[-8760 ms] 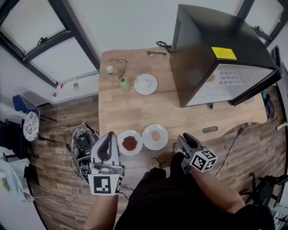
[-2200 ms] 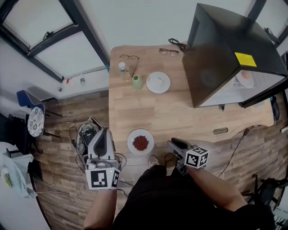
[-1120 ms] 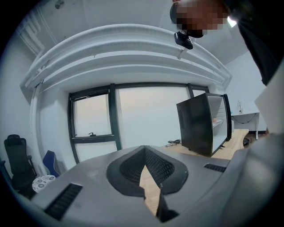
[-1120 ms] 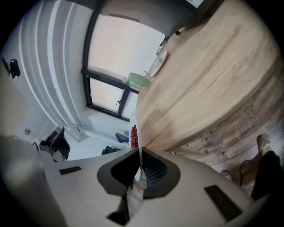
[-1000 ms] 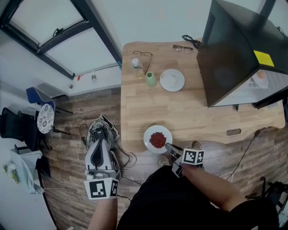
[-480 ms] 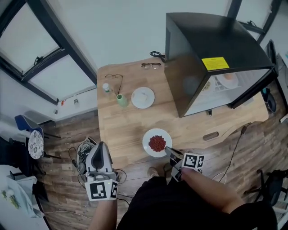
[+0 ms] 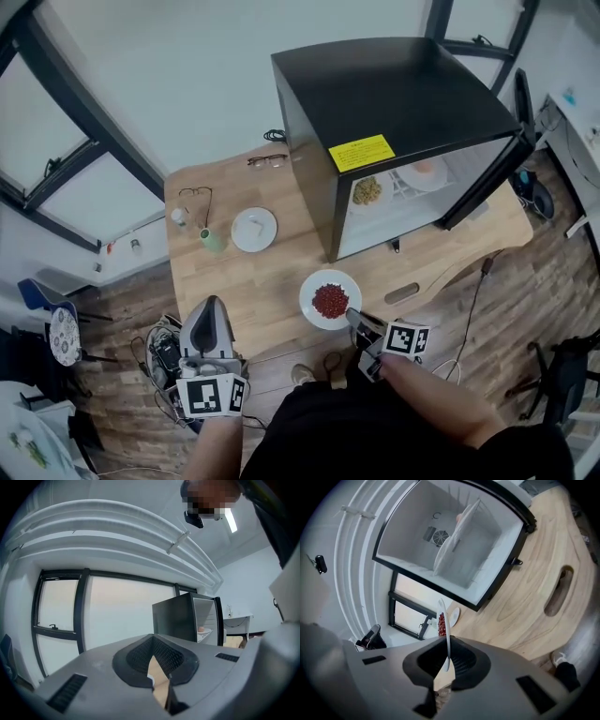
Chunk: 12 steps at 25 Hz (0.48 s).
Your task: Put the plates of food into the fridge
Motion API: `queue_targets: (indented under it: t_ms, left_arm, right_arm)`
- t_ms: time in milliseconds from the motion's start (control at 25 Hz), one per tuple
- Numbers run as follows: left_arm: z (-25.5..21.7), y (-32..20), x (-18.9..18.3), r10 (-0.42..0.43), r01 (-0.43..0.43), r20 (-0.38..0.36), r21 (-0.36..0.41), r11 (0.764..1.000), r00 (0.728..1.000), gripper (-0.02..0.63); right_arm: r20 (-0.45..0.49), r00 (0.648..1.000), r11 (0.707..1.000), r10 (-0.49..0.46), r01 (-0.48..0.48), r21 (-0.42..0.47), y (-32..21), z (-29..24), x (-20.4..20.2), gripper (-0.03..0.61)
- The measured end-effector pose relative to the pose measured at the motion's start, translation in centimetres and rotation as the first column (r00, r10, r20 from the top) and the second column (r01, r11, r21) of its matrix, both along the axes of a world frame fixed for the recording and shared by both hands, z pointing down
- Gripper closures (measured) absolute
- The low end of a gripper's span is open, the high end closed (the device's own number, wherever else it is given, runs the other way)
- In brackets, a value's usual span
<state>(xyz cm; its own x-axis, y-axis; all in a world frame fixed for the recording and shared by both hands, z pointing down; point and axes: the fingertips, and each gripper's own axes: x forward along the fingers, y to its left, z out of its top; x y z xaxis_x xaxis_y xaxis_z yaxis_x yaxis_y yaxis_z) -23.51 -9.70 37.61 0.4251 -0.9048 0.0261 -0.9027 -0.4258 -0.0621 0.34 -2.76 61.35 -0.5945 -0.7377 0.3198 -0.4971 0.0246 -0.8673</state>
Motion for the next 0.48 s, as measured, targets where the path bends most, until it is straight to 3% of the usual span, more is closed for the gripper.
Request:
queue_targets:
  t_ms: [280,480]
  left_arm:
    - [-0.8,-1.4,5.2,0.044,-0.044,0.006,0.012,0.999,0.999,0.611]
    - [-1.5,-2.6,7.9,0.044,-0.045,0.011,0.025,0.999,0.999,0.611]
  right_arm:
    - [0.016,0.994,0.994,0.105,-0.105,0.018,-1.0,-1.2,7.0,0.548]
    - [0.017,0.992,0.991,0.129,-0.129,0.030,-2.8,-1.7,10.5,0.548]
